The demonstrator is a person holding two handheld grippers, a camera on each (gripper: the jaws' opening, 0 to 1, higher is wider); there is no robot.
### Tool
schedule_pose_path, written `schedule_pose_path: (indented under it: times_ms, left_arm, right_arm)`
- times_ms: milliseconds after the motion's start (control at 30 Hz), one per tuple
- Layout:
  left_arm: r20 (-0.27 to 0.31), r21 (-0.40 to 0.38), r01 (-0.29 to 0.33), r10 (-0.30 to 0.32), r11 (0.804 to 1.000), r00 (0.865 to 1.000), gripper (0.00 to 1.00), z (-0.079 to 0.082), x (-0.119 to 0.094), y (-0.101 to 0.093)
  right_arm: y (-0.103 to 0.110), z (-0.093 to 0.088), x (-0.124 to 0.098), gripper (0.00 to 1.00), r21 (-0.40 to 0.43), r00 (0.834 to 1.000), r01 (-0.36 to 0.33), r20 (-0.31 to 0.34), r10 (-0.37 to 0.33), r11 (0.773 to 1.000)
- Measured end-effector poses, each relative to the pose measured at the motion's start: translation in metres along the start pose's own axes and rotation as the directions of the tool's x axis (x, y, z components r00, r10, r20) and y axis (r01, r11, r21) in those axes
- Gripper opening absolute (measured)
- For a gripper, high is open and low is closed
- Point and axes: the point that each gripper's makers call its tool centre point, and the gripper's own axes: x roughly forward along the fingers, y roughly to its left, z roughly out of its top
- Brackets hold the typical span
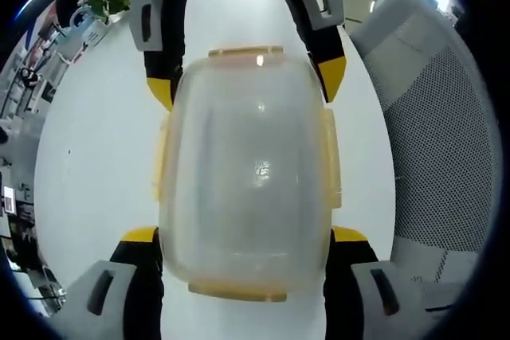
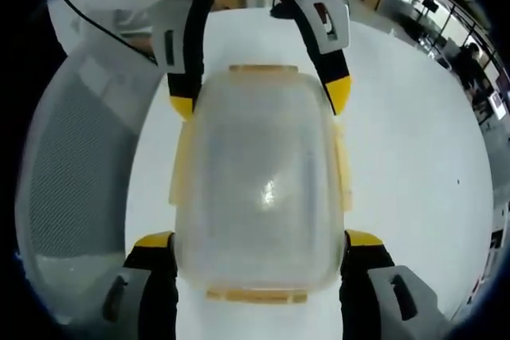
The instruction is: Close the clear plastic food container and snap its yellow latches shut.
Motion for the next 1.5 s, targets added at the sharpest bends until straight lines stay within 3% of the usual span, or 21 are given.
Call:
schedule_pose_path:
  times_ms: [1500]
  left_arm:
    - [0.014,-0.008,-0.005,0.005,1.0,1.0,0.84,-0.003,0.006,0.056]
  right_arm:
    - [-0.058,0.001,-0.002,0.85,0.003,1.0,0.0,-0.002,0.0,1.0]
